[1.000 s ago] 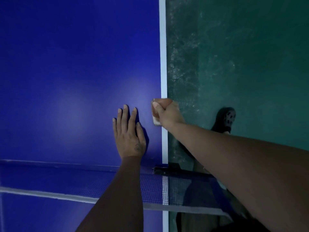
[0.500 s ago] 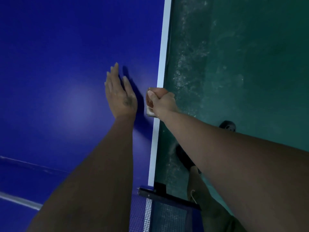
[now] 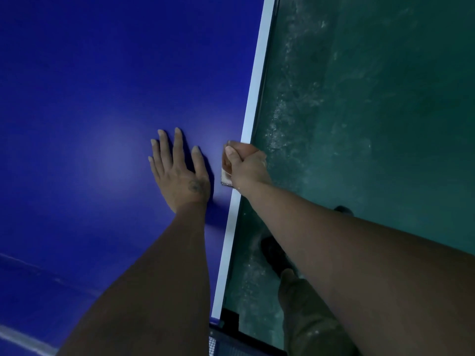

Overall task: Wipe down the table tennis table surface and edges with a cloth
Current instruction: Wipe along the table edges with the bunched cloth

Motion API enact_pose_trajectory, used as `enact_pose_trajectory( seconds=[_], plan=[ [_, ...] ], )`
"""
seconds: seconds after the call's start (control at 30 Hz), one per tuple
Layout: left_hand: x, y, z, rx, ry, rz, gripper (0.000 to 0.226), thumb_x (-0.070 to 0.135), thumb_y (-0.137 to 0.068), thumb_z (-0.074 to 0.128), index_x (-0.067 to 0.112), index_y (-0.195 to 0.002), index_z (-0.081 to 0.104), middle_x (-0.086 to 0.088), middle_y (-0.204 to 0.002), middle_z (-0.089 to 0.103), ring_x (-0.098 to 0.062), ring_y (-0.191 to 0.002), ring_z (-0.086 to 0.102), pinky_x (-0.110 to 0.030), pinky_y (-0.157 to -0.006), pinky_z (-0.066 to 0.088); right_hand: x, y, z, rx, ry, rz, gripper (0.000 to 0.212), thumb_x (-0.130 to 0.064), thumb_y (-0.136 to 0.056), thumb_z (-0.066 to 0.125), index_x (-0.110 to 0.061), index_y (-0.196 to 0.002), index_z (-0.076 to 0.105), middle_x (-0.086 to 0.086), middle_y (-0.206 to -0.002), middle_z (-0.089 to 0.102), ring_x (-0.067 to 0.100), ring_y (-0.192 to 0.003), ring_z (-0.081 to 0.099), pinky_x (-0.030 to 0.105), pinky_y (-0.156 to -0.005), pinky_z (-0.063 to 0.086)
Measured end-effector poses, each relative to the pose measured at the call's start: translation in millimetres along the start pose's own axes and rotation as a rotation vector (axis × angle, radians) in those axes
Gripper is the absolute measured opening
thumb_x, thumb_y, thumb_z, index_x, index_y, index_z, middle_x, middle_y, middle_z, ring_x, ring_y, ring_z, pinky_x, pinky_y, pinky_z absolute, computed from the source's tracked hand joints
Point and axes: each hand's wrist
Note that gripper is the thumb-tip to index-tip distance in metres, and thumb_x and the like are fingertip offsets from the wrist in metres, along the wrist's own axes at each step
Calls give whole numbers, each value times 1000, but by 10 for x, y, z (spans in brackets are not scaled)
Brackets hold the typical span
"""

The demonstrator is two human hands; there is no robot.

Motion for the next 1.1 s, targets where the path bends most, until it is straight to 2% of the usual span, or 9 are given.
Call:
enact_pose_trajectory(
  seconds=[0.07, 0.13, 0.2, 0.4, 0.67, 0.77, 0.97, 1.03, 1.1],
  plan=[
    [0, -7, 6, 8, 8, 3, 59, 49, -114, 39, 28, -169, 40, -1, -181, 24, -23, -169, 14, -47, -138, 9, -114, -39, -48, -12, -12, 25, 37, -54, -102, 66, -23, -109, 47, -3, -117, 52, 3, -70, 49, 7, -49, 33],
    [9, 9, 17, 20, 15, 9, 58, 49, -115, 39, 27, -168, 42, -3, -180, 26, -24, -169, 16, -47, -137, 10, -219, -82, -100, -39, -11, 28, 52, -56, -103, 64, -17, -133, 47, 3, -135, 58, 20, -102, 67, 19, -78, 44],
    [9, -3, 18, 31, 15, 14, 58, 48, -114, 40, 26, -167, 44, -4, -180, 27, -25, -169, 18, -48, -137, 12, -332, -78, -120, -36, 18, 25, 72, -56, -104, 62, -9, -153, 38, 10, -149, 57, 30, -127, 63, 31, -92, 42],
    [-18, -33, 46, 61, 9, 30, 54, 43, -115, 44, 24, -166, 47, -6, -179, 30, -28, -168, 22, -51, -136, 16, -546, -164, -165, -22, 43, 3, 74, -56, -105, 59, -8, -156, 34, 12, -153, 54, 34, -135, 58, 41, -110, 45],
    [-28, -35, 57, 82, 7, 49, 53, 39, -115, 46, 23, -165, 48, -7, -178, 32, -29, -167, 23, -54, -135, 19, -777, -319, -204, 2, 13, -40, 64, -55, -104, 62, -14, -152, 47, 9, -150, 58, 31, -133, 61, 40, -112, 46],
    [-37, -33, 68, 78, 2, 52, 53, 40, -115, 46, 24, -166, 47, -7, -178, 31, -28, -167, 22, -54, -135, 19, -850, -386, -225, 7, -1, -54, 66, -53, -105, 62, -13, -154, 44, 7, -151, 56, 30, -134, 59, 39, -115, 45],
    [-53, -35, 76, 83, 3, 59, 54, 40, -114, 46, 24, -166, 47, -6, -178, 31, -28, -167, 22, -55, -135, 20, -995, -477, -268, 49, 1, -56, 72, -55, -104, 62, -9, -153, 37, 9, -145, 60, 30, -130, 61, 33, -96, 40],
    [-49, -33, 68, 83, 6, 62, 54, 39, -114, 48, 23, -165, 48, -7, -178, 32, -29, -167, 23, -56, -134, 20, -926, -466, -247, 61, 20, -81, 71, -55, -103, 64, -8, -152, 40, 9, -138, 63, 29, -123, 65, 34, -98, 46],
    [-36, -37, 66, 89, 11, 66, 54, 38, -113, 49, 22, -165, 48, -8, -178, 33, -30, -167, 24, -56, -134, 21, -748, -410, -203, 59, 49, -98, 73, -55, -103, 65, -8, -153, 41, 7, -130, 64, 23, -107, 65, 32, -92, 46]
  ],
)
Point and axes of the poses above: each hand's wrist, its own y-axis away from the middle knuckle, its own z-axis out of the palm, x = y × z
